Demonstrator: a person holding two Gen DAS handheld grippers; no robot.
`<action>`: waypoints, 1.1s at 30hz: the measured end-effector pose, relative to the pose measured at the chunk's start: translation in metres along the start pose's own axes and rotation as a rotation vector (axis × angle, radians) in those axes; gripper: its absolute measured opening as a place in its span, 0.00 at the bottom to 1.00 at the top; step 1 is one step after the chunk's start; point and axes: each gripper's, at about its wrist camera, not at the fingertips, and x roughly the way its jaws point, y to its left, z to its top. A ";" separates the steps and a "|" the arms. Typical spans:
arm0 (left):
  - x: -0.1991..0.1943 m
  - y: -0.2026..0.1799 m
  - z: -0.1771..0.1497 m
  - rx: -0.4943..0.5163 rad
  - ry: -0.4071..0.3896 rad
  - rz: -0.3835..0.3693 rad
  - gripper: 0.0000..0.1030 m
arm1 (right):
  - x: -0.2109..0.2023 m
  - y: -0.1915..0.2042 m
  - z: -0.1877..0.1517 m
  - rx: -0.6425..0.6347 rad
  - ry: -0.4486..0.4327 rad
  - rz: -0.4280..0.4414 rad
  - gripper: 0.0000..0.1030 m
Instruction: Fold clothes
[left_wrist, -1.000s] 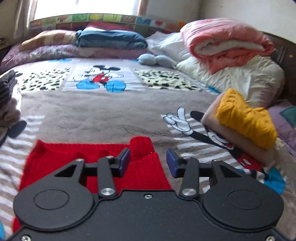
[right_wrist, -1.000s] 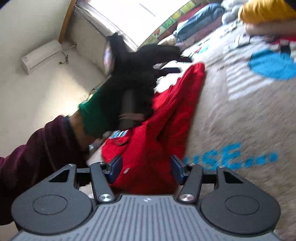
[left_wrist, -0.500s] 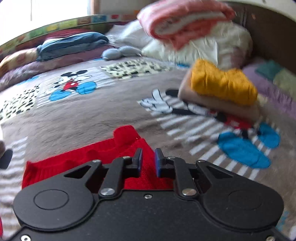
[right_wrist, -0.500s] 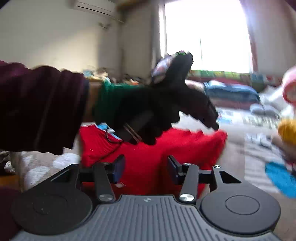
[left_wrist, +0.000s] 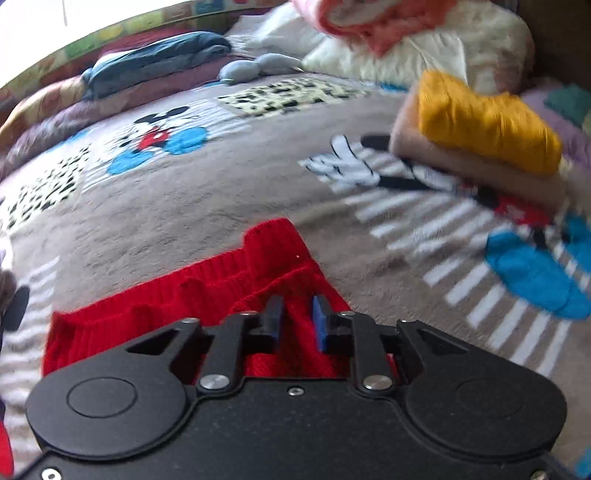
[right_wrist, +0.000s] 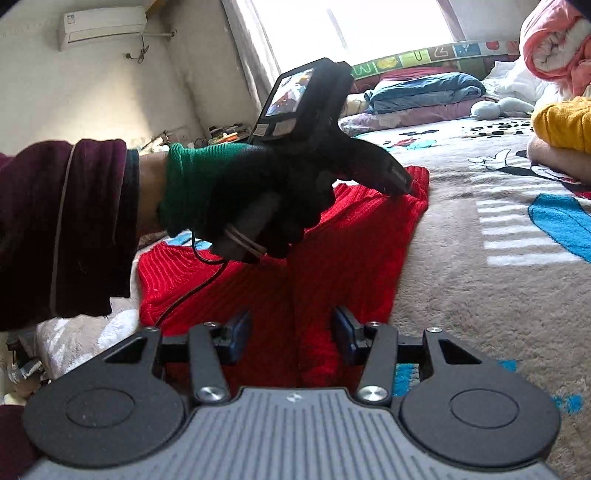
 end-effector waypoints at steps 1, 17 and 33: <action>-0.010 0.002 -0.002 -0.009 -0.012 0.004 0.22 | -0.002 0.000 0.000 0.001 -0.008 0.004 0.48; -0.187 0.101 -0.143 -0.449 -0.138 0.047 0.55 | -0.062 -0.036 -0.024 0.328 -0.155 -0.035 0.58; -0.241 0.177 -0.289 -1.056 -0.255 0.000 0.60 | -0.077 -0.060 -0.046 0.514 -0.107 -0.093 0.77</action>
